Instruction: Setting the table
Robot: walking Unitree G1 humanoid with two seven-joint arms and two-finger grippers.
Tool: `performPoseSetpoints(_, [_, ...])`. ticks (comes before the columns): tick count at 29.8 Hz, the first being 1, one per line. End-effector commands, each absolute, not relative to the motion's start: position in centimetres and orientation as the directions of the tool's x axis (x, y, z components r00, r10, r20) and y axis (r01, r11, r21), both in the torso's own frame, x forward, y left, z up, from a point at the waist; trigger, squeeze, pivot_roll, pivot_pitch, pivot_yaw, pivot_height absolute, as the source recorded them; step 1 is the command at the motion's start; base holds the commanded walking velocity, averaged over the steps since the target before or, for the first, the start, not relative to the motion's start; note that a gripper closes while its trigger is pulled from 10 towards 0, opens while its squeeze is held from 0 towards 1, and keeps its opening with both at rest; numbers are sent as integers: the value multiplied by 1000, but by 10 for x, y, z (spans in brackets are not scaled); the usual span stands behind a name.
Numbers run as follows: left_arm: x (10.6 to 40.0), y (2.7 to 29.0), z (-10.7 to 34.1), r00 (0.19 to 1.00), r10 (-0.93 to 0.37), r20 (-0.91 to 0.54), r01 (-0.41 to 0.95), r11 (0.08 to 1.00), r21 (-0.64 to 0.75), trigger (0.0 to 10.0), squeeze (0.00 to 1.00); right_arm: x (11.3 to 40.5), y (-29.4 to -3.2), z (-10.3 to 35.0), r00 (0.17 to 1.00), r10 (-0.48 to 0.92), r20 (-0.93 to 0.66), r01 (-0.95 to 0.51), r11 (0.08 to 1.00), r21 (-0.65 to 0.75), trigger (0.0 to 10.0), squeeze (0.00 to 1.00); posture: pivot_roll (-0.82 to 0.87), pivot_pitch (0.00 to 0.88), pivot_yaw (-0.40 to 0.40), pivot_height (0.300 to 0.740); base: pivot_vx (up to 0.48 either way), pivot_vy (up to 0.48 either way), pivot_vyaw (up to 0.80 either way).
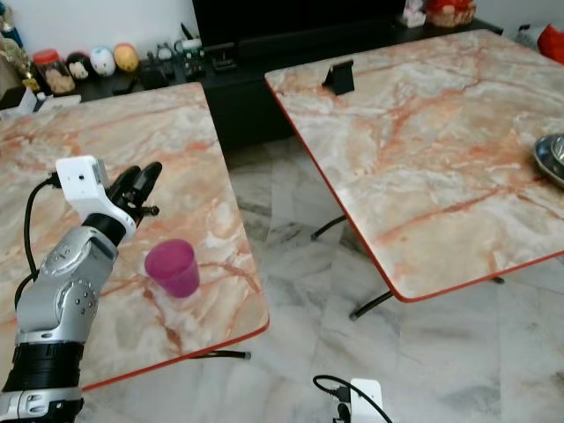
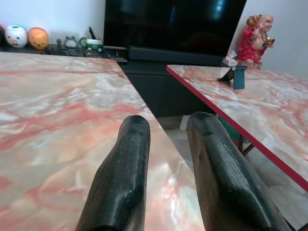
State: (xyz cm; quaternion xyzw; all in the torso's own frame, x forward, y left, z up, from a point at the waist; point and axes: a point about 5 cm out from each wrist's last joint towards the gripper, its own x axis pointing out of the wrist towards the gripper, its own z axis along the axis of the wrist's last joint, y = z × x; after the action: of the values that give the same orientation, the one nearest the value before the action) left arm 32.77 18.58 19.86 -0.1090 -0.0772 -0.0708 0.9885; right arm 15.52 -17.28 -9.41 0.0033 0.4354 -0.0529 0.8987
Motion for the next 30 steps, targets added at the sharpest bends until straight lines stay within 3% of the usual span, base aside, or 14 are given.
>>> performPoseSetpoints(1, [327, 188, 206, 974, -115, 197, 153, 969, -193, 10000, 0, 152, -171, -96, 606, -90, -791, 106, 994, -32, 10000, 0, -13, 0, 66, 740, -255, 0, 0])
performPoseSetpoints(21, [327, 191, 205, 977, -99, 191, 135, 973, -185, 10000, 0, 143, -176, -98, 591, -100, -801, 115, 993, -39, 10000, 0, -10, 0, 64, 740, 0, 0, -583])
performPoseSetpoints(30, [327, 193, 206, 979, -89, 186, 118, 981, -154, 10000, 0, 151, -175, -96, 604, -92, -792, 110, 993, -31, 10000, 0, -9, 0, 65, 740, 0, 0, -96])
